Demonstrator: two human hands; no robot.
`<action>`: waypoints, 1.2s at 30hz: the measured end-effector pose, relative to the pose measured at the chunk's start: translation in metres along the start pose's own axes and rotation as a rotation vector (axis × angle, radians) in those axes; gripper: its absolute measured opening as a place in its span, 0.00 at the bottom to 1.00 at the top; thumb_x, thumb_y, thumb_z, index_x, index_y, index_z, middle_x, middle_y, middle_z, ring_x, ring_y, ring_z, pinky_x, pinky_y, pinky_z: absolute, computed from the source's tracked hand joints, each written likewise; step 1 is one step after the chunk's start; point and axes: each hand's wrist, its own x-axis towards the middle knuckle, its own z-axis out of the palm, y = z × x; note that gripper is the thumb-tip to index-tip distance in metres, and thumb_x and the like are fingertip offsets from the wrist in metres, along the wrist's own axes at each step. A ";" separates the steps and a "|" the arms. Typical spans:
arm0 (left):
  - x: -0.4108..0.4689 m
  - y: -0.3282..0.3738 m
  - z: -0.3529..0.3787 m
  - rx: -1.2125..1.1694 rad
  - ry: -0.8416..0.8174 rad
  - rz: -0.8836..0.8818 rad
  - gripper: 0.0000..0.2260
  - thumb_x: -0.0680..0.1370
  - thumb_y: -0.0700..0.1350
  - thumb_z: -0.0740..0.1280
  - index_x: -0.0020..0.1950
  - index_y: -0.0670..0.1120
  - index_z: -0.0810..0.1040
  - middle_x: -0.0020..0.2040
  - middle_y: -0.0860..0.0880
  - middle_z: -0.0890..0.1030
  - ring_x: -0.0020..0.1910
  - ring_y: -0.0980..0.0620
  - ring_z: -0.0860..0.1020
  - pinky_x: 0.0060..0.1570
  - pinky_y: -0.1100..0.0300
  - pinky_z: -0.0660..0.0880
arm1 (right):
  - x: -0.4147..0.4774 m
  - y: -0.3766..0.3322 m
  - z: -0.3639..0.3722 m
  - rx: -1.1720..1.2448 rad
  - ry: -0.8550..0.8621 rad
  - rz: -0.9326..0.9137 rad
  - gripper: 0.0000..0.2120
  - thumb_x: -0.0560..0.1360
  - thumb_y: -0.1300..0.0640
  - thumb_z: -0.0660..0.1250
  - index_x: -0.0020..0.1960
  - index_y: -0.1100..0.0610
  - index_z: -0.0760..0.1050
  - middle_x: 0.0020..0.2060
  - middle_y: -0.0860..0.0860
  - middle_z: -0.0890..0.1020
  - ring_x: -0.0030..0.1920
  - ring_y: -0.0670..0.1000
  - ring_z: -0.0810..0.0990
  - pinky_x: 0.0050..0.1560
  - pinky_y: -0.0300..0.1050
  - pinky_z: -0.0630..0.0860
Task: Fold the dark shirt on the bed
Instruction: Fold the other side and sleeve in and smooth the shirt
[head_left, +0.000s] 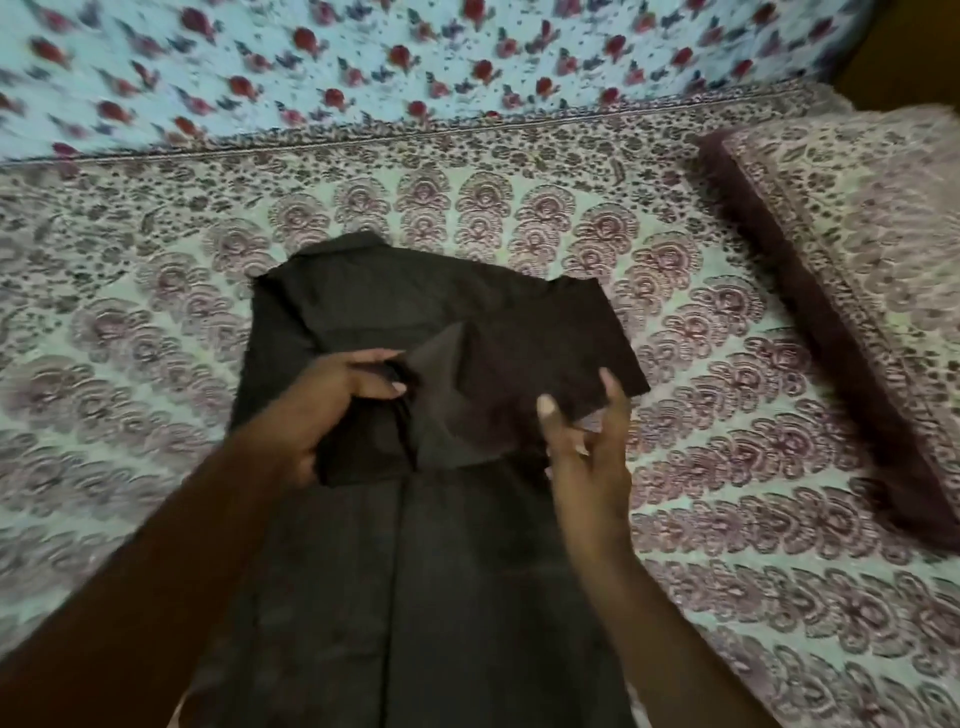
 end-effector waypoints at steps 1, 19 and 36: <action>-0.004 0.004 -0.025 0.021 0.010 0.002 0.19 0.75 0.29 0.67 0.63 0.43 0.84 0.57 0.41 0.87 0.56 0.41 0.86 0.63 0.48 0.80 | 0.006 -0.005 0.018 0.116 -0.045 0.143 0.33 0.77 0.37 0.71 0.77 0.31 0.60 0.59 0.47 0.80 0.54 0.49 0.83 0.54 0.50 0.83; 0.090 0.005 -0.291 1.334 0.503 0.355 0.12 0.79 0.37 0.65 0.62 0.42 0.73 0.54 0.32 0.79 0.53 0.29 0.80 0.48 0.39 0.78 | 0.020 0.011 0.175 0.440 0.148 0.362 0.24 0.77 0.72 0.68 0.72 0.62 0.73 0.53 0.58 0.82 0.57 0.56 0.84 0.51 0.44 0.81; 0.091 -0.076 -0.244 1.540 0.246 0.294 0.33 0.86 0.63 0.47 0.84 0.43 0.54 0.85 0.44 0.56 0.83 0.43 0.59 0.78 0.42 0.63 | 0.012 0.029 0.208 0.296 -0.063 0.358 0.37 0.71 0.73 0.76 0.77 0.58 0.69 0.62 0.49 0.81 0.66 0.50 0.80 0.63 0.50 0.79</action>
